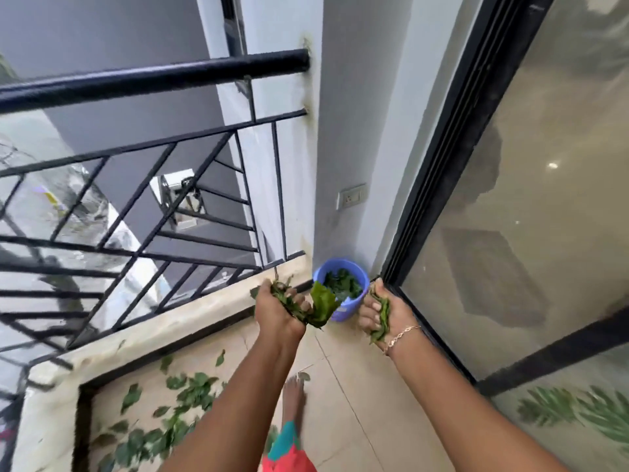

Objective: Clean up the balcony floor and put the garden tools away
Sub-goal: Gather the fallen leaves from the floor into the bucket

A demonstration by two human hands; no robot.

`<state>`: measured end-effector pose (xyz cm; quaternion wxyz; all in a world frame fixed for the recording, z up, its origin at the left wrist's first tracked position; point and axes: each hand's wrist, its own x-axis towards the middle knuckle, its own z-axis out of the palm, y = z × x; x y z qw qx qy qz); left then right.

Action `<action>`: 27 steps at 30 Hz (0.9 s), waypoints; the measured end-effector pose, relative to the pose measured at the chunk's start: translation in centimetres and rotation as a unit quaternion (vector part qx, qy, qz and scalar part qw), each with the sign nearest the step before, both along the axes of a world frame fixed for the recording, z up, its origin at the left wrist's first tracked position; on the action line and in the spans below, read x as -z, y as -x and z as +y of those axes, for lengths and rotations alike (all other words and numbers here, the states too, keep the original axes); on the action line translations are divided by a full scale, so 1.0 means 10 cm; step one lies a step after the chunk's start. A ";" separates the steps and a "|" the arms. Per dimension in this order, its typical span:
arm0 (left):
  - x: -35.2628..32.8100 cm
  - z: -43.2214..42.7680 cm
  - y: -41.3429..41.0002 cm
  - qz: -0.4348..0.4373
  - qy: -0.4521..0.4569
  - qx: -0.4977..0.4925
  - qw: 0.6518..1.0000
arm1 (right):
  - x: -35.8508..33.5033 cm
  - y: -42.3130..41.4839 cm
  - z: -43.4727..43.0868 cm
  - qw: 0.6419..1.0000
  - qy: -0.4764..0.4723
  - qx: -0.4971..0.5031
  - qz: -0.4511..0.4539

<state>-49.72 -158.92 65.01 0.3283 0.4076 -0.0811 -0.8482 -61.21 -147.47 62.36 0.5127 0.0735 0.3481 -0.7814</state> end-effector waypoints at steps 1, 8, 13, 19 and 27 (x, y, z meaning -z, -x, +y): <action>0.04 -0.18 0.15 -0.002 -0.004 0.009 1.000 | 0.04 0.13 -0.15 1.000 0.008 0.008 0.004; 0.32 -1.41 1.10 -0.065 -0.030 0.069 0.995 | 0.35 1.05 -1.25 0.994 -0.105 0.025 -0.021; 0.58 -2.03 1.71 -0.120 -0.033 0.106 0.987 | 0.58 1.53 -1.73 0.986 -0.143 0.073 -0.047; 1.13 -2.30 2.45 -0.176 -0.036 0.144 0.973 | 1.11 2.06 -1.95 0.974 -0.166 0.116 -0.098; 2.96 -2.33 3.34 -0.275 -0.048 0.112 0.954 | 2.70 2.84 -2.13 0.952 -0.240 0.132 -0.140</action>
